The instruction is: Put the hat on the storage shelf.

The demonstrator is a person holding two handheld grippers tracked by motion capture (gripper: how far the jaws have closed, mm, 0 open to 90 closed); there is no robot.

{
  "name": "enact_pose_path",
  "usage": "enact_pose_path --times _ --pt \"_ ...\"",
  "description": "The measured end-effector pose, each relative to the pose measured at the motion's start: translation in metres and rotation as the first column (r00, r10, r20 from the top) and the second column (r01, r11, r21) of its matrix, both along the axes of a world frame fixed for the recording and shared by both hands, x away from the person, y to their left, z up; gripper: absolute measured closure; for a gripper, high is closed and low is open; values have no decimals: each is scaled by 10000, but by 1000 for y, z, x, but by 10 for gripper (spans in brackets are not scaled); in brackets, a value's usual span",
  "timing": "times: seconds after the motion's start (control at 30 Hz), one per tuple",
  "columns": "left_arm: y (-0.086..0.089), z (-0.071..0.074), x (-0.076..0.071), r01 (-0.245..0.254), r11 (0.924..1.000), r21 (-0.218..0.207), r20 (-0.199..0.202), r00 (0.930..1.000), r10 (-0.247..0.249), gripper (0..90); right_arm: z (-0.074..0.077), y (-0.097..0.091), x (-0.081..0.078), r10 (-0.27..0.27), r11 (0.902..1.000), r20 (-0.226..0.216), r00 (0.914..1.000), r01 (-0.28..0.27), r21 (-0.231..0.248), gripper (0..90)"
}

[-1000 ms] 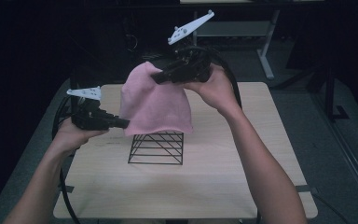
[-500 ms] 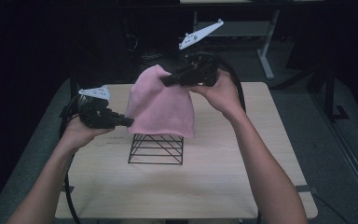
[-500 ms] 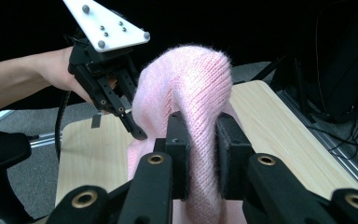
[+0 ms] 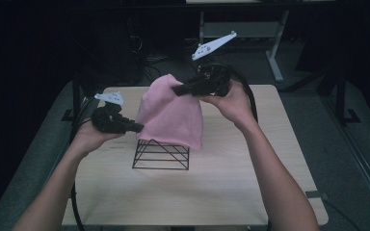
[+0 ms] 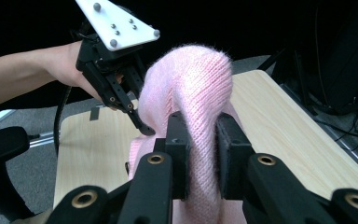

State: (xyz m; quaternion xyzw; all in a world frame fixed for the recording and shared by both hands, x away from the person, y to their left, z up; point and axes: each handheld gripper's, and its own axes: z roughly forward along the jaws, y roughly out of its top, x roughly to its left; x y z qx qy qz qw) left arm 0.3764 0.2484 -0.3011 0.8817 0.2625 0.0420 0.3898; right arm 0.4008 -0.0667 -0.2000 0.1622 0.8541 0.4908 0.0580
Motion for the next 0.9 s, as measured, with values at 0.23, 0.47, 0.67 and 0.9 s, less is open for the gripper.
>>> enact_pose_path --times 0.23,0.47,0.67,0.9 --pt "11 -7 -9 -107 9999 -56 -60 9999 106 833 -5 13 -5 340 9994 -108 9994 -340 -53 769" --pt "21 -12 -16 -161 9999 13 -34 9999 161 833 -9 24 -9 647 9977 -347 9973 -654 -182 766" --pt "25 -20 -21 -268 9996 54 -128 9996 269 833 -14 32 -9 849 9959 -518 9950 -864 -267 763" --pt "29 -31 -23 -343 9992 221 -257 9991 348 833 -28 36 -8 1016 9941 -807 9915 -1043 -307 760"
